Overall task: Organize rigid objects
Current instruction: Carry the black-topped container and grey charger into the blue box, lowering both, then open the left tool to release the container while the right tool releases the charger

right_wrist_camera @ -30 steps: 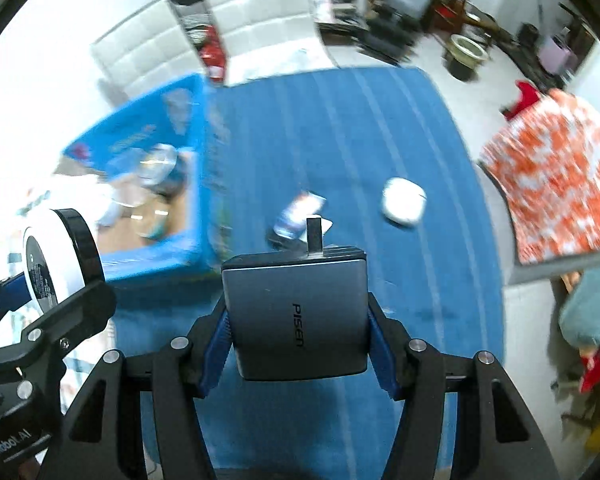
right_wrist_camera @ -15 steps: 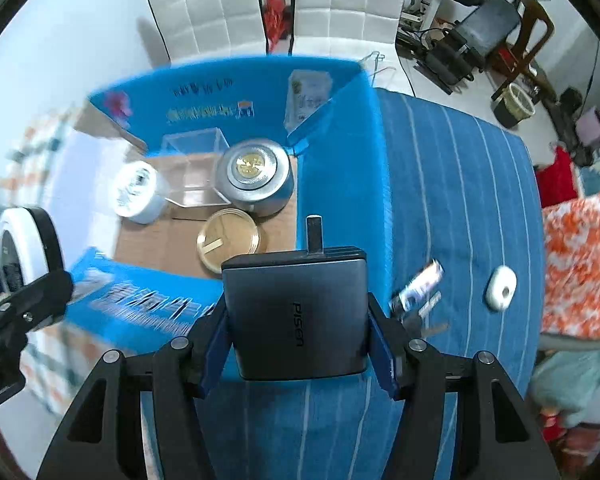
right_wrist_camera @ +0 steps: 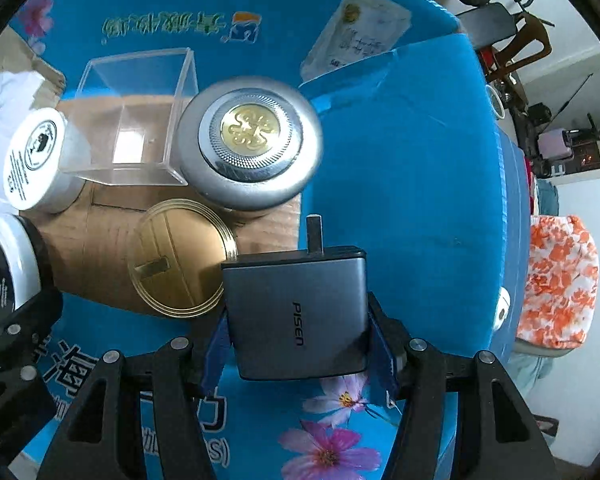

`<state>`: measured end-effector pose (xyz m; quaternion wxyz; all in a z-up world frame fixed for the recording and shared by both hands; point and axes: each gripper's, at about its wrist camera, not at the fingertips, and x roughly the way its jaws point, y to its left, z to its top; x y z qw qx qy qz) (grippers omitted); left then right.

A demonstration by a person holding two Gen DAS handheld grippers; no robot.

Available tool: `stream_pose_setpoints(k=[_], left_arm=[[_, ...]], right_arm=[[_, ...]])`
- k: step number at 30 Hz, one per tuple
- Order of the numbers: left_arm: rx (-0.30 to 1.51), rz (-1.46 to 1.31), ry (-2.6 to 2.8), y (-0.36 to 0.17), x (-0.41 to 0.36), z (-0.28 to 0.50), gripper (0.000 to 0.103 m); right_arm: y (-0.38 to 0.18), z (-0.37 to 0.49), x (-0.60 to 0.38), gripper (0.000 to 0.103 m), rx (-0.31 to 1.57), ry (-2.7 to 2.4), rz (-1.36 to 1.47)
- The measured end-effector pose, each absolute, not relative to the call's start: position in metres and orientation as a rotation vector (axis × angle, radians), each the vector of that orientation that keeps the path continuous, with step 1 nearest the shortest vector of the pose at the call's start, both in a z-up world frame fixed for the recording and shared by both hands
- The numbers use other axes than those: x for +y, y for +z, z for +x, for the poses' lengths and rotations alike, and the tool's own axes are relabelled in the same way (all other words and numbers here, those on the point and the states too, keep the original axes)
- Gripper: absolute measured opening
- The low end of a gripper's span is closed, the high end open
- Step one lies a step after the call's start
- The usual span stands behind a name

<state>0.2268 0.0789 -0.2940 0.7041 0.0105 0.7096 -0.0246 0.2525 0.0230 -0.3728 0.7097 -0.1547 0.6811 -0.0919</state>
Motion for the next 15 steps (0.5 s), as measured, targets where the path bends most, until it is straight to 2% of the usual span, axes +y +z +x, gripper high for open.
stream_pose_setpoints(k=[10,15], left_arm=[[1.604,-0.068,-0.068,-0.31,0.095,0.236,0.073],[1.624,-0.076,-0.069,-0.318,0.104,0.235,0.074]], right_arm=[[-0.37,0.266,0.001,0.062,1.564,-0.077,-0.151],[-0.376,0.271,-0.007,0.062,1.574,-0.062,-0.142]])
